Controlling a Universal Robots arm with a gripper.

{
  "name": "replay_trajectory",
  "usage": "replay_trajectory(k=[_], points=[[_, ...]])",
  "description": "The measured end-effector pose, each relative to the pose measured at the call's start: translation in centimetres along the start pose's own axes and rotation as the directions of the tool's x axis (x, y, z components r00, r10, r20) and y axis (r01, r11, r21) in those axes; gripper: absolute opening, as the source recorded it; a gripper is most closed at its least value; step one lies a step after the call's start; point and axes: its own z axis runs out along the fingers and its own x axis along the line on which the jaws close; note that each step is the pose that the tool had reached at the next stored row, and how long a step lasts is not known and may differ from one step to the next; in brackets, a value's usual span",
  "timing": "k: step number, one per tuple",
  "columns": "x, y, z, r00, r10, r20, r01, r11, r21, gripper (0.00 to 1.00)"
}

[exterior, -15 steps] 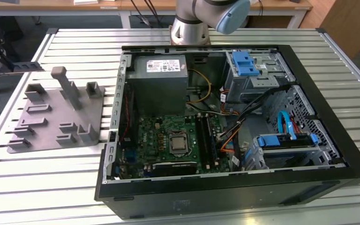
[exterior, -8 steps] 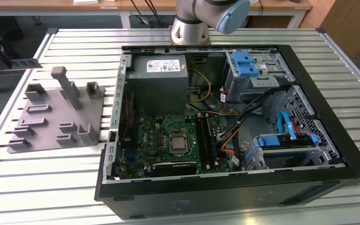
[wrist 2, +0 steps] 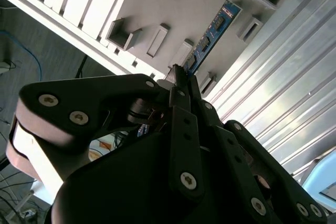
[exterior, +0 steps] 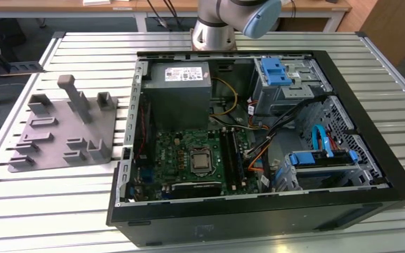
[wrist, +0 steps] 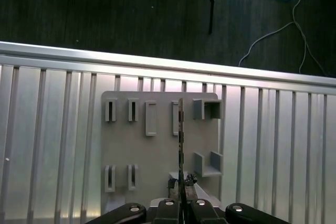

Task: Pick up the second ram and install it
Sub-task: 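Pick up the second ram and move it above second insertion slot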

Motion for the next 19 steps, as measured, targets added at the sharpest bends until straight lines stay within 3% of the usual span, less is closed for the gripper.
replay_trajectory(k=[6, 7, 11, 14, 16, 19], points=[[-0.11, 0.02, -0.50, 1.0000, 0.000, 0.0018, 0.000, 1.0000, 0.0002, 0.14], [-0.12, 0.00, -0.53, 1.0000, 0.000, -0.0041, 0.000, 1.0000, 0.0000, 0.14], [-0.27, 0.01, -0.52, 0.9972, 0.003, -0.0749, -0.003, 1.0000, -0.0033, 0.14], [-0.33, -0.01, -0.51, 0.9917, 0.005, -0.1287, -0.006, 1.0000, -0.0055, 0.14], [-0.35, -0.01, -0.50, 0.9891, 0.006, -0.1469, -0.007, 1.0000, -0.0062, 0.14], [-0.33, -0.01, -0.51, 0.9885, 0.006, -0.1513, -0.007, 1.0000, -0.0065, 0.14]])
